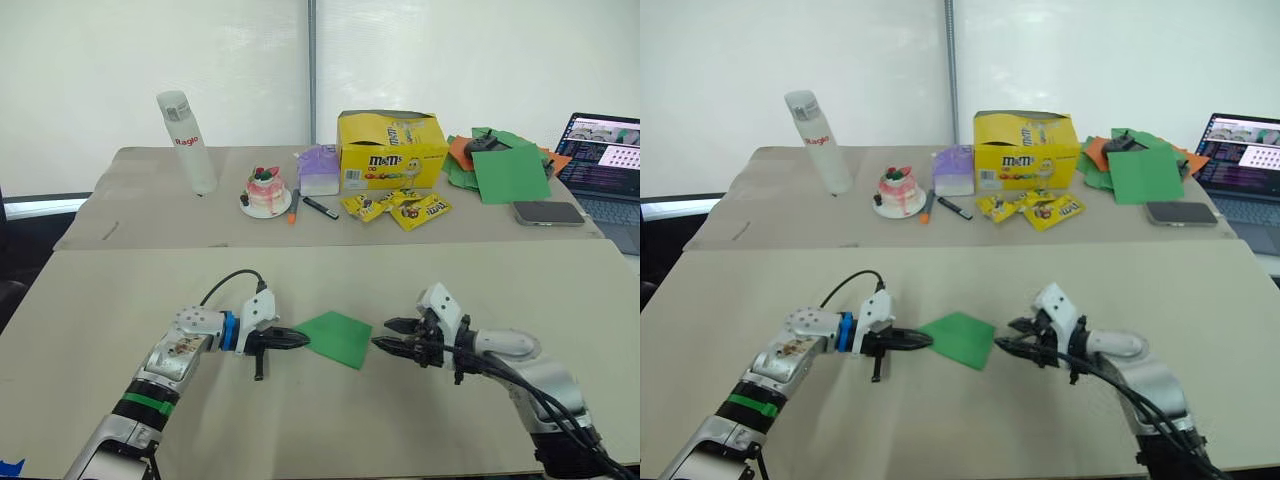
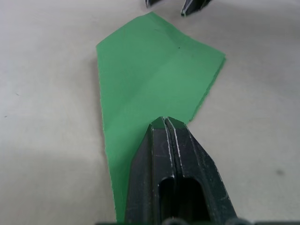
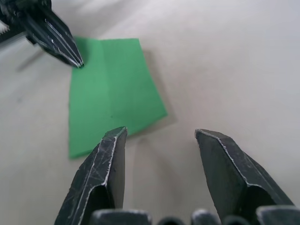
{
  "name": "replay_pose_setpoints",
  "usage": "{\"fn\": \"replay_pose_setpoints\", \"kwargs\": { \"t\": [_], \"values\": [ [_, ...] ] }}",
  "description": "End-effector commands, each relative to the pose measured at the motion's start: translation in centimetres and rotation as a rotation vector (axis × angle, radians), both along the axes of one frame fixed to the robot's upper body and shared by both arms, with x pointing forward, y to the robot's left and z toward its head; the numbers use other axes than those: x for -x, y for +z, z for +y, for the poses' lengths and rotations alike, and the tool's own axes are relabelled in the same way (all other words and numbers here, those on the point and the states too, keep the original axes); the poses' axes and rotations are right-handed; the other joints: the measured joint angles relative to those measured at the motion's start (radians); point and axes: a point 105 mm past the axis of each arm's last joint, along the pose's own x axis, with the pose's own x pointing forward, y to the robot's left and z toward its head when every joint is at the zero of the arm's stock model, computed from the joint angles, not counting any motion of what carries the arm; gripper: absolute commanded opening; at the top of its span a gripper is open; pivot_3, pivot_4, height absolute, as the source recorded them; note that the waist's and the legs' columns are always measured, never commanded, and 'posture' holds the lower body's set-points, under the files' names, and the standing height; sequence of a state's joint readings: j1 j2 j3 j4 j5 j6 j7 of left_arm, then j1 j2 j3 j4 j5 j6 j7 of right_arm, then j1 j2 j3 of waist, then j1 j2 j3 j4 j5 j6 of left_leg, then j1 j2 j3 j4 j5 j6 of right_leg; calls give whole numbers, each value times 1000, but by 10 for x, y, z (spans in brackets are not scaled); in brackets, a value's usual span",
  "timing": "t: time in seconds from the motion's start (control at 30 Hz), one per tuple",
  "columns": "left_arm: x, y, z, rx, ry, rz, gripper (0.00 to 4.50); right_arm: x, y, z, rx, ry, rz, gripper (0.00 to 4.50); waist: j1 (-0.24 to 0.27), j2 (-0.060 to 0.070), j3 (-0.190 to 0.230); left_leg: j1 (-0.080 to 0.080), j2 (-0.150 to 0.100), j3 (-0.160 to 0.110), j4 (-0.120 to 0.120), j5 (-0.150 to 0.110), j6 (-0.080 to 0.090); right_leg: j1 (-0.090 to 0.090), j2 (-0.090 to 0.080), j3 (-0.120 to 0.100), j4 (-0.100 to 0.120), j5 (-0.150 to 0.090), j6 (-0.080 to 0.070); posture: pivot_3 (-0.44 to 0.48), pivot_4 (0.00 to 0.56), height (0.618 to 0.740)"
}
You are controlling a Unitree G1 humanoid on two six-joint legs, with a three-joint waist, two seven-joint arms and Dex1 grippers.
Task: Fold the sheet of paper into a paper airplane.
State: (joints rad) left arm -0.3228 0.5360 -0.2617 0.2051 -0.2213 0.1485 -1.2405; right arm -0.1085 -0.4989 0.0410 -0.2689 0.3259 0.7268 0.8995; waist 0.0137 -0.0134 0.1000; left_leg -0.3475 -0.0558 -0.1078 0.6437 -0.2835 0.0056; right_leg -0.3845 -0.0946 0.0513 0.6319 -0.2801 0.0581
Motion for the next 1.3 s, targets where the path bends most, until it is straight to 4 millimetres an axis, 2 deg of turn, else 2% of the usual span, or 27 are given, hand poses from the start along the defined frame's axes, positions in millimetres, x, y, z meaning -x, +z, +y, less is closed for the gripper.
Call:
{"fn": "replay_pose_setpoints", "kwargs": {
  "t": [0.03, 0.2, 0.3, 0.47, 0.67, 0.9, 1.17, 1.3],
  "values": [
    [4, -20, 5, -66, 26, 59, 0, -5, 13, 10, -116, -16, 20, 2612, 0, 0, 0, 0, 0, 0, 0, 0, 0, 0, 0, 0, 0, 0, 0, 0, 150, 740],
    [4, -15, 4, -48, 25, 45, 0, -1, 20, 19, -182, 6, 46, 2612, 0, 1, 0, 0, 0, 0, 0, 0, 0, 0, 0, 0, 0, 0, 0, 0, 150, 740],
    [4, -15, 3, -47, 22, 45, 0, -1, 23, 19, -186, 9, 31, 1785, -1, 1, 0, 0, 0, 0, 0, 0, 0, 0, 0, 0, 0, 0, 0, 0, 150, 740],
    [5, -15, 1, -49, 14, 51, 0, 4, 25, 18, -132, 55, -26, 32, 0, 1, 0, -1, 0, 0, 0, 0, 0, 0, 0, 0, 0, 0, 0, 0, 150, 740],
    [7, -14, -4, -39, 7, 58, 0, 17, 26, 22, -91, 138, -90, 32, -1, 1, 0, -1, 0, 0, 0, 0, 0, 0, 0, -1, -1, 0, 0, 0, 150, 740],
    [9, -14, -12, -29, 6, 74, 0, 36, 7, 26, 77, 321, -266, 32, 0, 1, 0, -1, -1, 0, 0, 0, 0, 0, 0, -2, -1, 0, 0, 0, 150, 740],
    [12, -8, -13, -10, 1, 94, 0, 36, -13, 24, 183, 377, -319, 32, 1, 1, 0, -1, -1, 0, 1, 0, 0, 1, 0, -2, -1, 0, 0, 0, 150, 740],
    [13, 2, -13, 29, -14, 92, 0, 38, -24, 23, 246, 406, -319, 32, -1, 1, 0, -1, -1, 0, 1, 0, 0, 0, 0, -2, -2, 0, 0, 0, 150, 740]
  ]
}}
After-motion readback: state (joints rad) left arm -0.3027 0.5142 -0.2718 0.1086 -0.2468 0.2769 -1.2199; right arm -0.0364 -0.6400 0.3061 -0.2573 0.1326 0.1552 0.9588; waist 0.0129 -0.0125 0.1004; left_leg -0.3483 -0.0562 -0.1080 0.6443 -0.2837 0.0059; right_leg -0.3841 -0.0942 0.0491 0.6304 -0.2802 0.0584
